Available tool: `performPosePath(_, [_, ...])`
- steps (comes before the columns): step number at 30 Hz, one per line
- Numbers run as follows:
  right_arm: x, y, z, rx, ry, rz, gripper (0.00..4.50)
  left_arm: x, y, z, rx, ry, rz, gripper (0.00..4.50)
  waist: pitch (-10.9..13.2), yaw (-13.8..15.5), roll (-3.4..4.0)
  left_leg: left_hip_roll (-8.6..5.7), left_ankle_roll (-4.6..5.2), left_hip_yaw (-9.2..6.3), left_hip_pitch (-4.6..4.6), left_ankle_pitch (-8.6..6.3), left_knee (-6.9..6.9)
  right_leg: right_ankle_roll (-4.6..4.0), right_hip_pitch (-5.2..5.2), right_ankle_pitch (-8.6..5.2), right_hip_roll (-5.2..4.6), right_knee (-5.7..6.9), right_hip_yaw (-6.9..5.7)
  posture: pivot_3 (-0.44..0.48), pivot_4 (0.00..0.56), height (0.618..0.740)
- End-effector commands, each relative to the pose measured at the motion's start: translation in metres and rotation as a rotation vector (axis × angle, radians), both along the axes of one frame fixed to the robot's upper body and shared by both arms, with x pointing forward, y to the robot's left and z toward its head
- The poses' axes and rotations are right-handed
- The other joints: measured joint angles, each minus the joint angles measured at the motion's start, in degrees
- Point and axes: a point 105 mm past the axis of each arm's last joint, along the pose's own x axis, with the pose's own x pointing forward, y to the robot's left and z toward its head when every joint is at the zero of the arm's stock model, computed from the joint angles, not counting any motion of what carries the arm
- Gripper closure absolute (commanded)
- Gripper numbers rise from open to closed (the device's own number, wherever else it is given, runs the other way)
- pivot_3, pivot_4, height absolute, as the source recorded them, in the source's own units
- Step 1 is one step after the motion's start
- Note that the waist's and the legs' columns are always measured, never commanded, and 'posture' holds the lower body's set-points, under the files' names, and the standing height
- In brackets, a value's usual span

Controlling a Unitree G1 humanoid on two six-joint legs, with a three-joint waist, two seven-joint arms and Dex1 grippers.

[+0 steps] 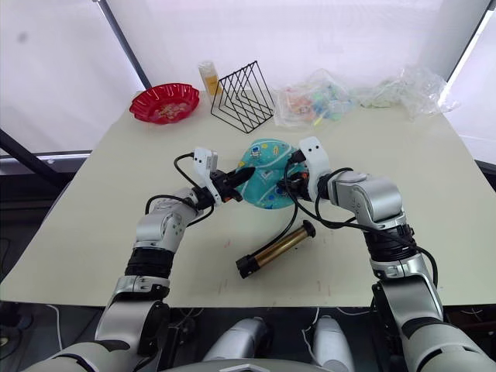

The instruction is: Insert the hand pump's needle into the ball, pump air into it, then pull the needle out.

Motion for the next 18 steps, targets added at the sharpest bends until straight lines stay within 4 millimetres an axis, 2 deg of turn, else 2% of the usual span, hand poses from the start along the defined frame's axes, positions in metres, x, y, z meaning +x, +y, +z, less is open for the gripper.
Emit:
performPosePath(1, [-0.0027, 0.0044, 0.0094, 0.008, -0.026, 0.032, 2.12, -0.0134, -0.0109, -0.0442, 0.045, 0.163, -0.041, 4.50, 0.0, 0.0, 0.00, 0.00, 0.00, -0.07, 0.00, 0.00, 0.00, 0.00, 0.06, 0.00, 0.00, -0.07, -0.08, 0.000, 0.150, 0.740])
performPosePath(11, [-0.0016, 0.0045, 0.0102, 0.016, -0.027, 0.023, 2.12, -0.0137, -0.0108, -0.0449, 0.046, 0.164, -0.043, 4.50, 0.0, 0.0, 0.00, 0.00, 0.00, -0.41, -0.03, 0.00, -0.02, -0.04, 0.28, 0.03, -0.02, -0.37, -0.43, 0.000, 0.150, 0.740])
performPosePath(14, [0.0002, 0.0024, 0.0104, 0.016, -0.029, 0.010, 2.87, -0.0137, -0.0106, -0.0453, 0.047, 0.164, -0.043, 4.50, 0.0, 0.0, 0.01, 0.00, 0.00, -0.52, -0.06, 0.00, -0.03, -0.06, 0.30, 0.04, -0.02, -0.43, -0.56, 0.000, 0.150, 0.740])
performPosePath(15, [0.0005, 0.0018, 0.0104, 0.014, -0.031, 0.009, 3.27, -0.0137, -0.0107, -0.0453, 0.047, 0.164, -0.043, 4.50, 0.0, 0.0, 0.01, 0.00, -0.01, -0.55, -0.06, 0.00, -0.03, -0.07, 0.31, 0.04, -0.02, -0.45, -0.58, 0.000, 0.150, 0.740])
performPosePath(16, [0.0011, 0.0011, 0.0104, 0.012, -0.032, 0.005, 3.88, -0.0137, -0.0107, -0.0453, 0.047, 0.164, -0.043, 4.50, 0.0, 0.0, 0.01, 0.00, -0.01, -0.56, -0.06, 0.00, -0.04, -0.08, 0.31, 0.05, -0.02, -0.46, -0.60, 0.000, 0.150, 0.740])
performPosePath(17, [0.0015, 0.0005, 0.0103, 0.009, -0.034, 0.003, 4.18, -0.0137, -0.0107, -0.0454, 0.047, 0.164, -0.043, 4.50, 0.0, 0.0, 0.01, 0.00, -0.01, -0.57, -0.07, 0.00, -0.04, -0.08, 0.32, 0.05, -0.02, -0.47, -0.61, 0.000, 0.150, 0.740])
performPosePath(18, [0.0017, 0.0000, 0.0102, 0.005, -0.035, 0.002, 4.17, -0.0137, -0.0107, -0.0455, 0.047, 0.165, -0.043, 4.50, 0.0, 0.0, 0.01, 0.00, -0.01, -0.56, -0.06, 0.00, -0.04, -0.08, 0.32, 0.05, -0.02, -0.48, -0.61, 0.000, 0.150, 0.740])
